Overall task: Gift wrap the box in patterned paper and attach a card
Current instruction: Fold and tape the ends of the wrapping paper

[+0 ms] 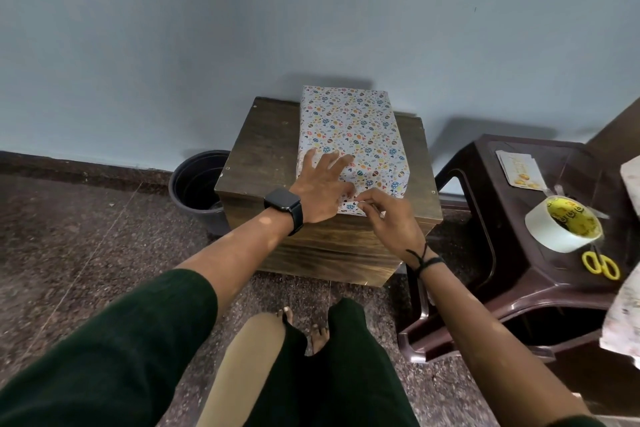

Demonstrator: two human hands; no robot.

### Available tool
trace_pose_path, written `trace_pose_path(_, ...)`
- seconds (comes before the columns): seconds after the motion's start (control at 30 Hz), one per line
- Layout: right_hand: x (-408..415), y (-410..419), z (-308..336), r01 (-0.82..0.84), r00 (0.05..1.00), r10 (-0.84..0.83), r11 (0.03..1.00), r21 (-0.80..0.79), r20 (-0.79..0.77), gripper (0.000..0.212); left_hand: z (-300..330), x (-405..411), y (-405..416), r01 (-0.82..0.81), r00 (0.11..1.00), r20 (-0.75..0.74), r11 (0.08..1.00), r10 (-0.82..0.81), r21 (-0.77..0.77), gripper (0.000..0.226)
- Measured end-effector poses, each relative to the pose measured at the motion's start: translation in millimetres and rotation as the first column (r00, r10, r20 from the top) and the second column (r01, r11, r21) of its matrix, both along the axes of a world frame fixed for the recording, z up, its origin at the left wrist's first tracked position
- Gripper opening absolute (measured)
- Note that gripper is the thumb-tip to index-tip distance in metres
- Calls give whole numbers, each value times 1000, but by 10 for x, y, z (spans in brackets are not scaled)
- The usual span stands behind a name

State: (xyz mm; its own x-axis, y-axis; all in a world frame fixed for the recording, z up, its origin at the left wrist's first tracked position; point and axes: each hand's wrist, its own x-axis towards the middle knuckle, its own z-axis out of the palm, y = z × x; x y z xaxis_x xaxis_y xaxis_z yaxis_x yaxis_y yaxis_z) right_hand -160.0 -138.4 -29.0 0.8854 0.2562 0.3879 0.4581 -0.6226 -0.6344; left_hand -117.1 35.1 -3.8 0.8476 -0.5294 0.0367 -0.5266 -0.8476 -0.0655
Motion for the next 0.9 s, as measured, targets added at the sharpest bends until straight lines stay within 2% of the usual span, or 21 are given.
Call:
trace_pose_path(0.13, 122, 9, 67, 40, 996, -36, 998, 49, -77, 9, 34, 16, -10, -18, 999, -49, 999, 15, -52, 25)
trace_pose_path(0.27, 240, 10, 68, 94, 987, -75, 986, 137, -141, 10, 77, 25, -1, -46, 990, -139, 979, 19, -197, 10)
trace_pose_path(0.37, 209, -18, 47, 118, 964, -48, 959, 256, -262, 10, 70, 34, 16, -50, 991, -132, 971, 19, -233, 18)
trace_pose_path(0.5, 162, -61, 62, 153, 942, -21, 916, 371, -336, 19, 69, 57, 18, -52, 988, -153, 965, 13, -258, 20)
trace_pose_path(0.63, 173, -143, 55, 188, 925, -38, 911, 366, -379, 27, 80, 66, 22, -59, 985, -173, 960, 11, -274, 21)
trace_pose_path(0.83, 231, -150, 109, 156, 924, -17, 928, 337, -381, 5, 92, 65, 36, -57, 981, -192, 949, -4, -309, 19)
trace_pose_path(0.9, 252, -124, 138, 126, 934, 5, 931, 343, -359, 6, 87, 57, 44, -48, 982, -189, 945, -15, -324, 20)
